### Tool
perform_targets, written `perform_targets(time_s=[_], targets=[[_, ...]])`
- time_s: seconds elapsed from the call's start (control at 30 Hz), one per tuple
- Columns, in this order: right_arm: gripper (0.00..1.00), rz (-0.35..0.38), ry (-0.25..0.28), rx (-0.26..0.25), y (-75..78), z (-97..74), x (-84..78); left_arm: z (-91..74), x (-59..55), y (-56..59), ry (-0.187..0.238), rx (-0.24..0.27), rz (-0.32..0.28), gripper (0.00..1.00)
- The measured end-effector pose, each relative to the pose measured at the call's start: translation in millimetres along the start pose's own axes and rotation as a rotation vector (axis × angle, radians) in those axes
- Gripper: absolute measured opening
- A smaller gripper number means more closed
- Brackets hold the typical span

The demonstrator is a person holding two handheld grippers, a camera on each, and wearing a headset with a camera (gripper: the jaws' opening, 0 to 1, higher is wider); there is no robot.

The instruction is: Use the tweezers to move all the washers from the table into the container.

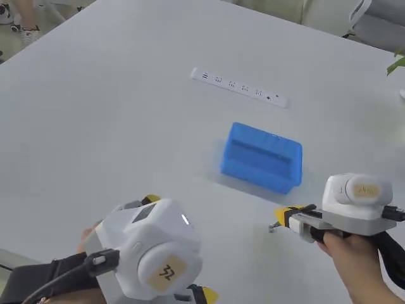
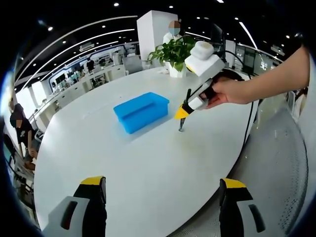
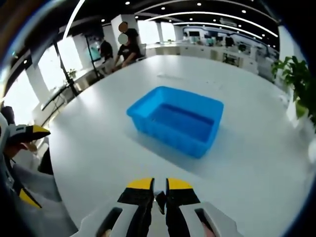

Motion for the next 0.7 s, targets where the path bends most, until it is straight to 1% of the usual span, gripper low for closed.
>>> perform_targets(time_s=[0.03,0.23,0.3,0.43,0.53,0.57,0.7], targets=[[0.05,0.005,-0.001,0.001,1.3,0.7,0.6,0.0,-0.1,0.1,0.0,0.0,0.001,0.97],[0.05,0.02,-0.006,0.012,-4.4,-1.2,0.2,0.5,-1.4,0.5,-0.004,0.001,0.005,0.97],[0.05,0.006,-0.006,0.008,-5.4,-1.8,0.4,0.0,-1.4,0.5,-0.002,0.0,0.0,0.97],[0.05,-0.008,-0.014,0.002,-0.3,1.7,0.0,-0.1,-2.5,0.3,-0.006,0.001,0.002,0.97],[0.05,-0.01,-0.017,0.002,-2.0,2.9,-1.5,-0.1,-2.4,0.3,-0.005,0.001,0.001,0.97],[0.05,-0.011,-0.01,0.002,-2.2,2.9,-0.9,-0.2,-2.1,0.3,-0.005,0.0,0.001,0.97],[0.05,-0.015,-0.014,0.002,1.5,5.1,-2.6,0.2,-1.7,-0.2,-0.006,0.0,0.005,0.97]])
Point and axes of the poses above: the centre of the closed fingertips' face, and the gripper's own axes: z roughly forward along the fingers, y roughly to its right, x roughly out of its top, the point moved 3 cm from there along -z, roughly backward along the fingers, and after that the axes turned 7 degrees about z, right-handed, at the moved point
